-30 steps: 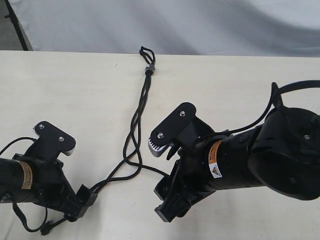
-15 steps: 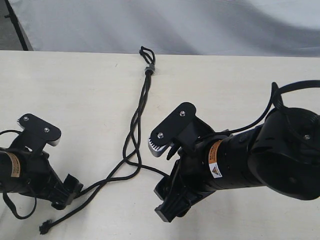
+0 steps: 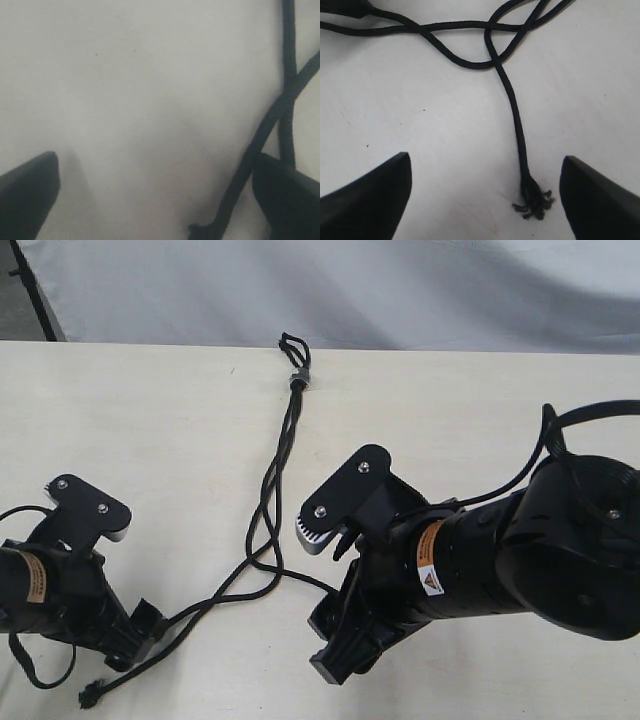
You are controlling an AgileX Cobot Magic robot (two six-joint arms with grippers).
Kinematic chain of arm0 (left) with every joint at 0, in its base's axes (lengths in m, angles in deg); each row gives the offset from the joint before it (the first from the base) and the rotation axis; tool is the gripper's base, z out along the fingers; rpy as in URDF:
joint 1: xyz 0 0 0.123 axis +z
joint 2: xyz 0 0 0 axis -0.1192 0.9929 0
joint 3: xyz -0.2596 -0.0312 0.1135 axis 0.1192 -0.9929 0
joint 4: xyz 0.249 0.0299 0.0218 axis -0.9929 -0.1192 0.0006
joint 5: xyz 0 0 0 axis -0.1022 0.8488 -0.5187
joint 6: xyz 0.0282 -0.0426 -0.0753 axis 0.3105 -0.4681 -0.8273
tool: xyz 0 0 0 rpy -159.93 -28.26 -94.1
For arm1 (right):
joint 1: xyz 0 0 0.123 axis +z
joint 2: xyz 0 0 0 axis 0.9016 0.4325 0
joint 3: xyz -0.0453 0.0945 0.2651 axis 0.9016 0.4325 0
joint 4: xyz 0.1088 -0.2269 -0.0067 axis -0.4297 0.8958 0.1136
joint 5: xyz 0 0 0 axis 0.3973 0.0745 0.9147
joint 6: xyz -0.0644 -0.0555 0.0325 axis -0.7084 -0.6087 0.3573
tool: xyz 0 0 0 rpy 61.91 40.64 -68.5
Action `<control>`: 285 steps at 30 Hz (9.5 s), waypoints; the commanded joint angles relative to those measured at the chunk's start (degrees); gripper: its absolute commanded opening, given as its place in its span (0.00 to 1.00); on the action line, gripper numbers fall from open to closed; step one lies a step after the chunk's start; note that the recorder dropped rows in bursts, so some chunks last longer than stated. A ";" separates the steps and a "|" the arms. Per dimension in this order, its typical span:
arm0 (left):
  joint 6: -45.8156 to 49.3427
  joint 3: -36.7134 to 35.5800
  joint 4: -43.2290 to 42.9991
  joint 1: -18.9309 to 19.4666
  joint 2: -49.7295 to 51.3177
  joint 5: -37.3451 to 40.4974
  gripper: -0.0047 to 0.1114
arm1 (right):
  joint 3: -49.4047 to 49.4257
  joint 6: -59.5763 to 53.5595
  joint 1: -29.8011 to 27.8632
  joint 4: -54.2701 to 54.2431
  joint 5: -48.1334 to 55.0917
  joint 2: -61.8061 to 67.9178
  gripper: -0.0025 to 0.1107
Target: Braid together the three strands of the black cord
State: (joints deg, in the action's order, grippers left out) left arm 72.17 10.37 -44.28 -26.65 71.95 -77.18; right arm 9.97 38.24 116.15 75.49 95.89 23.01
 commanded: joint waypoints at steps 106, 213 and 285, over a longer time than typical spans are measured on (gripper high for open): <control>-20.65 4.57 -17.01 22.59 -17.60 -4.48 0.74 | -61.09 -23.76 8.28 6.72 52.53 43.64 0.02; -22.61 0.72 -21.28 -26.67 1.09 0.98 0.05 | -13.90 -36.45 -15.51 -17.49 20.88 25.78 0.02; -22.73 0.72 -21.20 -27.87 -2.42 3.49 0.05 | -2.70 -27.54 5.22 -43.08 -3.68 12.66 0.61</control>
State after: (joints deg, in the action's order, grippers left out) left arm 49.14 11.56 -65.40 -54.07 69.99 -73.65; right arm 7.04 10.34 121.30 32.81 94.22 35.98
